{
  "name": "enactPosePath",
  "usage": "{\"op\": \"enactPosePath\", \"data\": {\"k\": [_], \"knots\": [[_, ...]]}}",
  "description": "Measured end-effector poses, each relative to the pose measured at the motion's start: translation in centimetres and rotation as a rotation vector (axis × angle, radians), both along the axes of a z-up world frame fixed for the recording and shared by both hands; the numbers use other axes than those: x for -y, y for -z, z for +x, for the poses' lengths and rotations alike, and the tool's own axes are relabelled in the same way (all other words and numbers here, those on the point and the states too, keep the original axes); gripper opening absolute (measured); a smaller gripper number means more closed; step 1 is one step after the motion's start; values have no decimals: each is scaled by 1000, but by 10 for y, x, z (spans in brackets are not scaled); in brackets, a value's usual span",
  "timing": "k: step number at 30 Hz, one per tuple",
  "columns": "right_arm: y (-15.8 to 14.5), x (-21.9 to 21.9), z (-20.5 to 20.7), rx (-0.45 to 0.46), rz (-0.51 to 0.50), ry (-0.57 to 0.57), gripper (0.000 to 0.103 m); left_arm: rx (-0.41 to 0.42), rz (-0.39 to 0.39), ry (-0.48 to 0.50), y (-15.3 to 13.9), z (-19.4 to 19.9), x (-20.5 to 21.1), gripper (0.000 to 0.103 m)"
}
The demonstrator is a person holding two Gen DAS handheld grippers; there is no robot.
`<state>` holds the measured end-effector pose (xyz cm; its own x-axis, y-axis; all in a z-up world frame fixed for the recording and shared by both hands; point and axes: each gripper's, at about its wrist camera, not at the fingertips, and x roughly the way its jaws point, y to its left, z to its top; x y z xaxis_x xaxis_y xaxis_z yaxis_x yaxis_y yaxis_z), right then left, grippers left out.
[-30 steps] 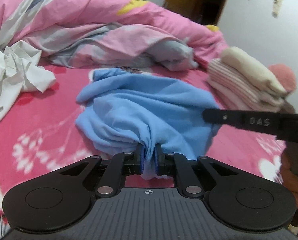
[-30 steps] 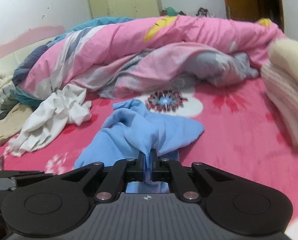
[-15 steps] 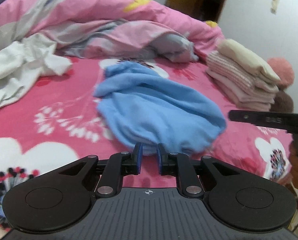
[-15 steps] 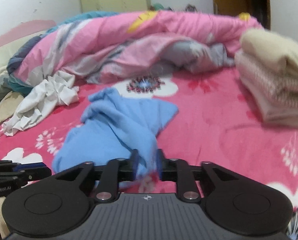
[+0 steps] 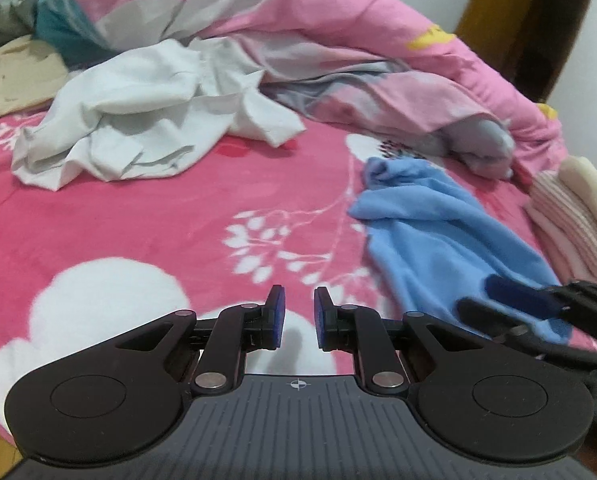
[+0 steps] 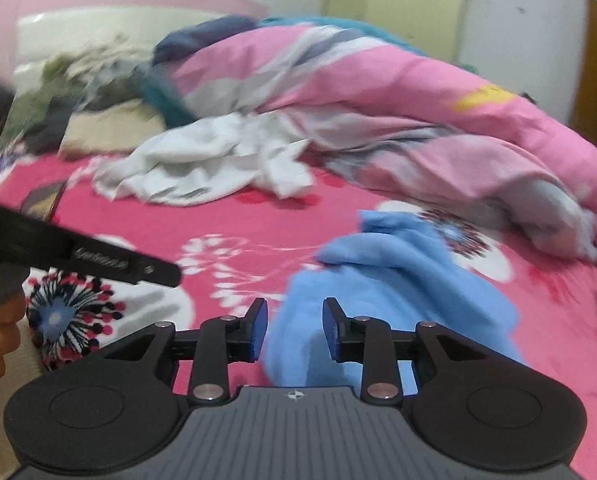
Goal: Fold clothes
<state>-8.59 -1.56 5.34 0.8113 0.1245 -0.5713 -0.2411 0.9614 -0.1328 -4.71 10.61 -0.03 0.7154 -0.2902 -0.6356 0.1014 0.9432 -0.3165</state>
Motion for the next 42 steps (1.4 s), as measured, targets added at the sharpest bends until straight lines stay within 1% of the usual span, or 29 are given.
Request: {"op": "enactPosePath", "data": {"k": [3, 6, 8, 9, 11, 13, 15, 18, 21, 24, 28, 31, 36, 38, 42], "knots": [[18, -17, 21, -31, -40, -21, 32, -5, 9, -8, 4, 4, -2, 14], [35, -20, 39, -48, -91, 10, 30, 2, 23, -3, 6, 5, 0, 14], [43, -17, 48, -50, -134, 58, 24, 9, 34, 4, 7, 5, 4, 14], [45, -13, 50, -57, -138, 76, 21, 11, 38, 8, 7, 6, 5, 14], [48, -3, 52, -74, -113, 98, 18, 17, 48, 19, 7, 7, 10, 14], [47, 3, 51, -75, -103, 114, 3, 22, 58, 29, 7, 8, 15, 14], [42, 10, 44, -58, -68, 130, 1, 29, 70, 38, 7, 8, 20, 14], [25, 30, 28, -18, 27, 156, 1, 53, 116, 65, 5, 10, 32, 14], [6, 52, 6, 38, 103, 182, 1, 96, 218, 112, 4, 15, 52, 14], [-10, 76, -13, 84, 152, 213, 1, 142, 330, 173, 5, 21, 75, 14], [-26, 107, -33, 137, 214, 259, 1, 219, 471, 255, 9, 28, 109, 16], [-33, 127, -49, 177, 254, 290, 1, 270, 551, 306, 14, 32, 131, 17], [-39, 151, -70, 233, 313, 324, 1, 333, 654, 347, 21, 37, 156, 18], [-41, 160, -77, 251, 330, 336, 1, 355, 675, 363, 22, 37, 163, 19], [-41, 174, -87, 277, 323, 357, 1, 429, 724, 394, 23, 36, 173, 20]]}}
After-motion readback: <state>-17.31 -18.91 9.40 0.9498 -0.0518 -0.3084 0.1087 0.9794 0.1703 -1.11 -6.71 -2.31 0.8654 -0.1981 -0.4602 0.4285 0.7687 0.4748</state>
